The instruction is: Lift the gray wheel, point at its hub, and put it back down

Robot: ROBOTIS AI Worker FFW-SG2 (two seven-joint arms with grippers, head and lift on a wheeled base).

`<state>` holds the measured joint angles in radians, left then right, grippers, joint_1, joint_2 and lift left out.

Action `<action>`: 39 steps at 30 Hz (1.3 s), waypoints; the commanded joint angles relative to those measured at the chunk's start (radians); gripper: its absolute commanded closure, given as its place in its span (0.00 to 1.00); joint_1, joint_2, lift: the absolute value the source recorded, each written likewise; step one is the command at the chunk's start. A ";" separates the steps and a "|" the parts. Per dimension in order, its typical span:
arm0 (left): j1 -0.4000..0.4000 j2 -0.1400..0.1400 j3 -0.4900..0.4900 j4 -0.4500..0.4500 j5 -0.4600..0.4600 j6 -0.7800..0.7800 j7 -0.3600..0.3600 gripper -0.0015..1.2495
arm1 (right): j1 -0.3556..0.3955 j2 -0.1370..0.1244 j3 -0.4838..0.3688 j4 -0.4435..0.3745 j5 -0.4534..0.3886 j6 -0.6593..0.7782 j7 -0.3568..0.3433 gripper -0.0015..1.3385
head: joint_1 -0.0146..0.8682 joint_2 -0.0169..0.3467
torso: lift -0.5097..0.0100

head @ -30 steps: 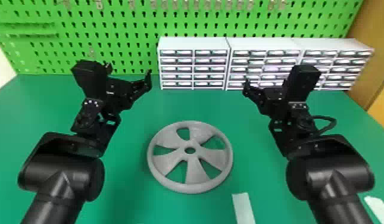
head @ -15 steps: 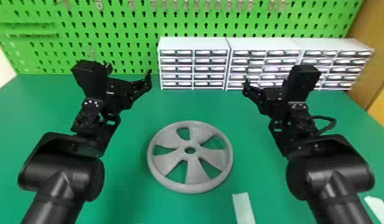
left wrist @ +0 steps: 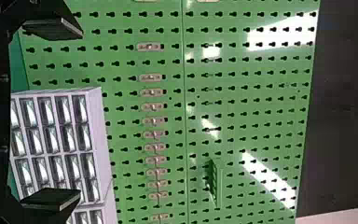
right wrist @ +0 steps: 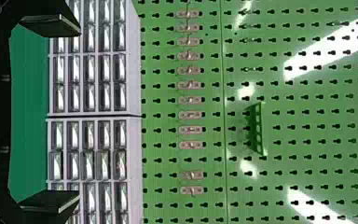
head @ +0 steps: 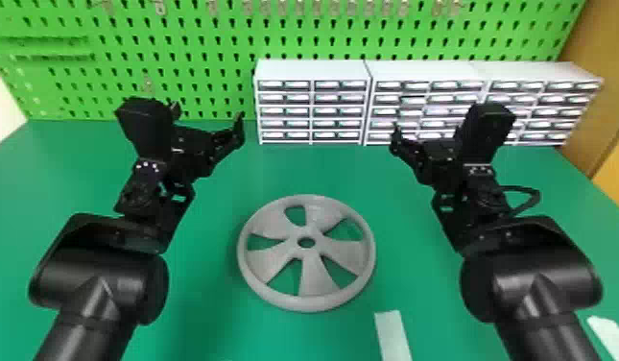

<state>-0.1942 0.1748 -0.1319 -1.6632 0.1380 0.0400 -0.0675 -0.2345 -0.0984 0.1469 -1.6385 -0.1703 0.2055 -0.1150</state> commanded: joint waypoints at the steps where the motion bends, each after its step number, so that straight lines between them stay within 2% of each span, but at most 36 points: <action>1: -0.001 0.000 0.000 0.000 0.000 0.000 0.000 0.08 | 0.000 -0.001 0.000 0.002 0.000 0.000 0.000 0.06 | 0.80 0.18 | 0.81; 39: 0.004 0.000 0.006 0.000 0.002 0.009 0.000 0.08 | -0.005 -0.006 0.008 0.006 -0.005 0.000 0.000 0.06 | 0.80 0.18 | 0.81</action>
<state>-0.1903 0.1749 -0.1261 -1.6628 0.1395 0.0462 -0.0675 -0.2366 -0.1041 0.1548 -1.6321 -0.1755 0.2055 -0.1150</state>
